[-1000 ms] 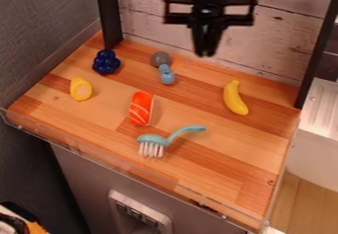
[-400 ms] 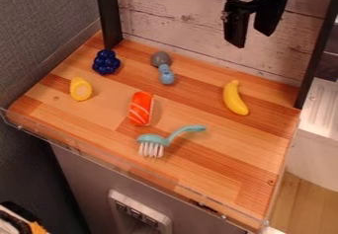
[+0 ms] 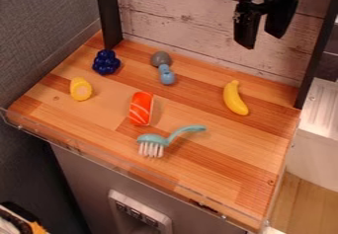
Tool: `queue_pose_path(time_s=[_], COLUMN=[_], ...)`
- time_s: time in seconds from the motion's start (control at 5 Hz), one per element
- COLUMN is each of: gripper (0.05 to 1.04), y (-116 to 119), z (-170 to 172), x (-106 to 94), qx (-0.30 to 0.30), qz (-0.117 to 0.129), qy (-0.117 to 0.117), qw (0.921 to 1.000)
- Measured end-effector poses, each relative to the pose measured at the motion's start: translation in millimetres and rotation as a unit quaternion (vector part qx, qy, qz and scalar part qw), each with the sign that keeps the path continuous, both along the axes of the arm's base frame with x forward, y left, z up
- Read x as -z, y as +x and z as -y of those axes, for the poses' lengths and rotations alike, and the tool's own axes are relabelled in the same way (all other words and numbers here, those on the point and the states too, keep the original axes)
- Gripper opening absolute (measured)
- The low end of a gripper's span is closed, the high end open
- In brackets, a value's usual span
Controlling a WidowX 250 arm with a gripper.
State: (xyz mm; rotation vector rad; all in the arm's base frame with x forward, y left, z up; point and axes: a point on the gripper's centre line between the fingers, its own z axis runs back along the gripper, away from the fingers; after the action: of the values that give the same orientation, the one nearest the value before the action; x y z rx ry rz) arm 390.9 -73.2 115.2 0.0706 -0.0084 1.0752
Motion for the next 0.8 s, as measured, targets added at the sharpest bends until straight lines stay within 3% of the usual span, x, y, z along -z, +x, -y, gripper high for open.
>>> queue_pose_path(time_s=[0.2, 0.4, 0.6, 0.8], gripper=[0.998, 0.998, 0.991, 0.992], y=[-2, -3, -5, -8], z=[6, 14, 17, 21], x=[0.7, 6.5, 8.7, 17.2], qx=[0.083, 0.154, 0.175, 0.151], qz=[-0.009, -0.018, -0.021, -0.023], qy=[-0.012, -0.026, -0.04, -0.052], qw=[0.9964, 0.9875, 0.9834, 0.9868])
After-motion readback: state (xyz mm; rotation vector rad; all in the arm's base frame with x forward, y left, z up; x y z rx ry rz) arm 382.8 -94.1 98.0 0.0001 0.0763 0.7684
